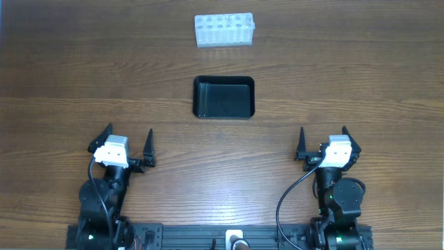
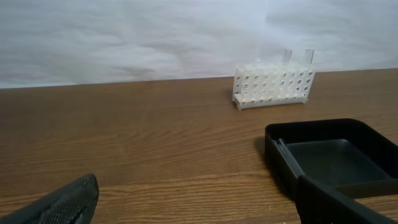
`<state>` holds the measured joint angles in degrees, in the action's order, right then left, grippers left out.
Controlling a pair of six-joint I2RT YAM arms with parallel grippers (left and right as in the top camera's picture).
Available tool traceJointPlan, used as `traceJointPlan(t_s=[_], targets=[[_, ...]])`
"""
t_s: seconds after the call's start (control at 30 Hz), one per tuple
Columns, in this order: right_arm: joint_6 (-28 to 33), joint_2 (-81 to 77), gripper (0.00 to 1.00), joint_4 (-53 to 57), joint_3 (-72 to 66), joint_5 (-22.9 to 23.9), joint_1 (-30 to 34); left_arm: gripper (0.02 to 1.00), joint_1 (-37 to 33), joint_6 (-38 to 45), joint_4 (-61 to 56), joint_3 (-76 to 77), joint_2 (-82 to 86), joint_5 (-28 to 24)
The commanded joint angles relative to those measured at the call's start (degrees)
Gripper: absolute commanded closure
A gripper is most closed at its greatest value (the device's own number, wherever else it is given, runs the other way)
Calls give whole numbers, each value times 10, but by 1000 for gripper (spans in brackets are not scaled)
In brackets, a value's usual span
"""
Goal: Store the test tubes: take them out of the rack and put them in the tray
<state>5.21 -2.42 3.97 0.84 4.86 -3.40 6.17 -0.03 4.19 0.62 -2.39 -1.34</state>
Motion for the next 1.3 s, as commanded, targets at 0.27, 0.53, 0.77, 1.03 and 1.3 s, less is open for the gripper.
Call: traceJointPlan(t_s=[0.27,0.53,0.77,1.03,1.3], targets=[[5,5,9,-1,-5,-5,4,18,-3,-4,2,-3,5,-8],[5,5,9,-1,-5,-5,4,18,-3,-4,2,-3,5,-8],[43,5,7,-2,-5,8,4,20,-3,-4,2,-3,5,-8],[43,5,7,-2,-5,7,4,18,-3,-4,2,-3,5,-8],[37,5,9,-7,-5,-4,4,18,-3,-4,2,-3,5,-8]])
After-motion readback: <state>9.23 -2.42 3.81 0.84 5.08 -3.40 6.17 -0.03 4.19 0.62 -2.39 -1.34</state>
